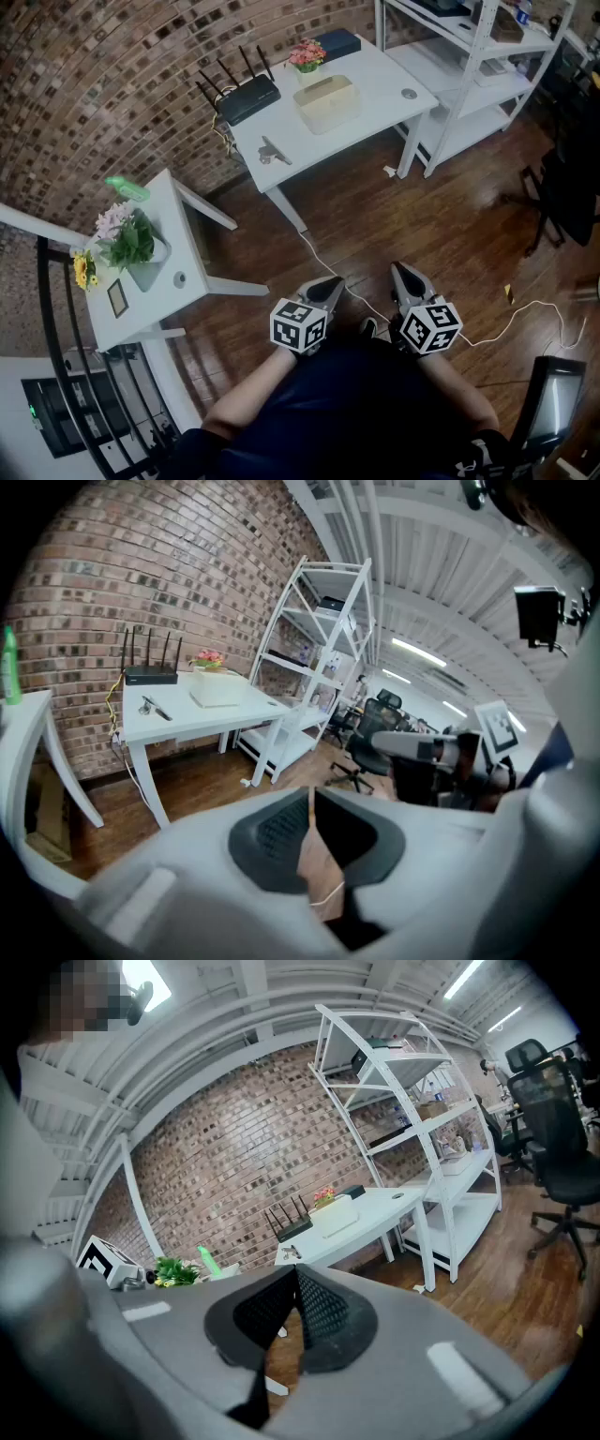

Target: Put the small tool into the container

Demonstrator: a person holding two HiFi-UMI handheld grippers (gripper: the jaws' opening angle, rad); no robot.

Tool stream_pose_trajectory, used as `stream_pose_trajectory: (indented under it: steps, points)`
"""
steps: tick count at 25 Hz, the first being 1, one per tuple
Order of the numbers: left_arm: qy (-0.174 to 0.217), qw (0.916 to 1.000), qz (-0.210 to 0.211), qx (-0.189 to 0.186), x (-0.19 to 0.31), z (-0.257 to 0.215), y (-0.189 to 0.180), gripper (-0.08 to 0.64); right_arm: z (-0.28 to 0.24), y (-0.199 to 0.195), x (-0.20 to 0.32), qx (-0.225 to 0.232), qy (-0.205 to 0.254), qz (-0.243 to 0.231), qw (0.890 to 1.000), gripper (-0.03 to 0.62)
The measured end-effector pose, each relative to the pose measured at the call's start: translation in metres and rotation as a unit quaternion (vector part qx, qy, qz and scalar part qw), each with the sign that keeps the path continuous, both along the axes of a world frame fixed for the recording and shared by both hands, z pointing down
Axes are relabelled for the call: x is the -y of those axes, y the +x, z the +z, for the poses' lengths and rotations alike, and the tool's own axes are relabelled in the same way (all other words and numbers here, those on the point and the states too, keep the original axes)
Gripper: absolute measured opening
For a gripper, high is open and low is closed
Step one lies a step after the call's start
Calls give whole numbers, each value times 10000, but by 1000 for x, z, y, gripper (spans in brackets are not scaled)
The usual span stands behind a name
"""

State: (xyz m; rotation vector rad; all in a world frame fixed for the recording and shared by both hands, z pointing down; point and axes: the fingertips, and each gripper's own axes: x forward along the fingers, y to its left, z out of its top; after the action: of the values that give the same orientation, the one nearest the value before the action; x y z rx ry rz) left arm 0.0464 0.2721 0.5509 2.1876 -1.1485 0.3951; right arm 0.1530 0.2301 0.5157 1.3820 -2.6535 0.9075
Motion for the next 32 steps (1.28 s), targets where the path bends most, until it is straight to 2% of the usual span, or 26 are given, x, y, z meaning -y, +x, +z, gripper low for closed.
stream_pose_trajectory:
  steps: [4, 10, 15, 19, 25, 32]
  points:
    - [-17, 10000, -87, 41, 1, 1, 0, 21, 4, 2, 4, 65, -85, -45, 9999, 8]
    - [-86, 9991, -423, 54, 20, 4, -25, 20, 10, -7, 18, 64, -179, -109, 9998, 8]
    - [-135, 9990, -388, -202, 62, 11, -36, 20, 19, -8, 49, -65, -262, 124, 9996, 9]
    - [-143, 9988, -255, -391, 114, 18, -52, 20, 19, -13, 92, -274, -262, 430, 9984, 9]
    - [-75, 9984, -304, -475, 210, 21, -110, 21, 13, -60, 162, -624, -300, 456, 9966, 8]
    - [-426, 9926, -1079, -369, 301, 60, -227, 61, 13, -105, 213, -971, -461, 446, 9932, 8]
